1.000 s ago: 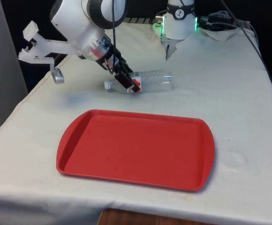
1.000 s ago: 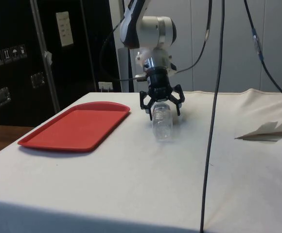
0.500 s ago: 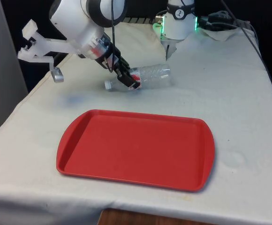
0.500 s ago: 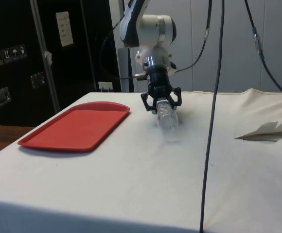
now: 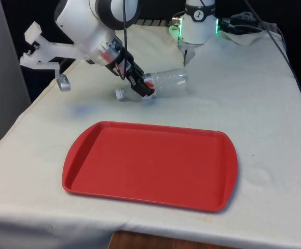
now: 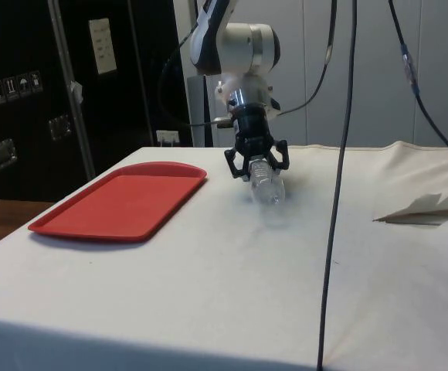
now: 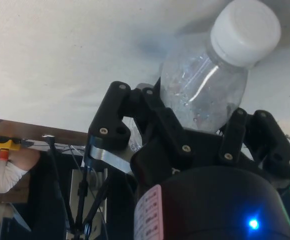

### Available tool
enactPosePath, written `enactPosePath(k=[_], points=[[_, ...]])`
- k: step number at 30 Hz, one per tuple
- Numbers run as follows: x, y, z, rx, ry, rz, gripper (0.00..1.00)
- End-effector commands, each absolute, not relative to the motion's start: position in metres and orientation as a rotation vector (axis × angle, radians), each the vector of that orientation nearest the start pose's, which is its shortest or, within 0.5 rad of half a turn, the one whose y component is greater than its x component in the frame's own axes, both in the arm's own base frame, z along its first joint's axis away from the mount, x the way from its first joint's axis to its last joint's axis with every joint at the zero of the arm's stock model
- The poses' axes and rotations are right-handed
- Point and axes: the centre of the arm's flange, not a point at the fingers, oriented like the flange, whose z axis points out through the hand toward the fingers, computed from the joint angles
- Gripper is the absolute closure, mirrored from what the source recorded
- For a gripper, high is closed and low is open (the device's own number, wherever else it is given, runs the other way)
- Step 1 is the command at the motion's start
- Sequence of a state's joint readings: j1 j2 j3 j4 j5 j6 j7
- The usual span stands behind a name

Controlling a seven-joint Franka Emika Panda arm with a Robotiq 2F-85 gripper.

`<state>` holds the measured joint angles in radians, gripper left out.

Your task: Place the bottle upright on the tray.

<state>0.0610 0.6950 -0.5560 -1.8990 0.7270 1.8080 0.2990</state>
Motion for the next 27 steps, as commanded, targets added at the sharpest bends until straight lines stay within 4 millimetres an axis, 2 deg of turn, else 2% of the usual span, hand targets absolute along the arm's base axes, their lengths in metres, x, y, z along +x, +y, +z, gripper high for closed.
enactPosePath(k=[1, 4, 10, 11, 17, 19, 20, 26, 27], points=[[0.513, -0.216, 0.147, -2.231, 1.556, 0.799, 0.68], [0.513, -0.216, 0.148, -2.23, 1.558, 0.799, 0.68], [0.517, -0.217, 0.165, -2.223, 1.57, 0.788, 0.68], [0.517, -0.217, 0.162, -2.222, 1.564, 0.787, 0.68], [0.523, -0.215, 0.189, -2.215, 1.587, 0.773, 0.68], [0.522, -0.216, 0.183, -2.214, 1.58, 0.774, 0.68], [0.524, -0.215, 0.195, -2.212, 1.593, 0.768, 0.68], [0.529, -0.213, 0.21, -2.207, 1.603, 0.749, 0.68], [0.53, -0.212, 0.218, -2.206, 1.614, 0.748, 0.68]])
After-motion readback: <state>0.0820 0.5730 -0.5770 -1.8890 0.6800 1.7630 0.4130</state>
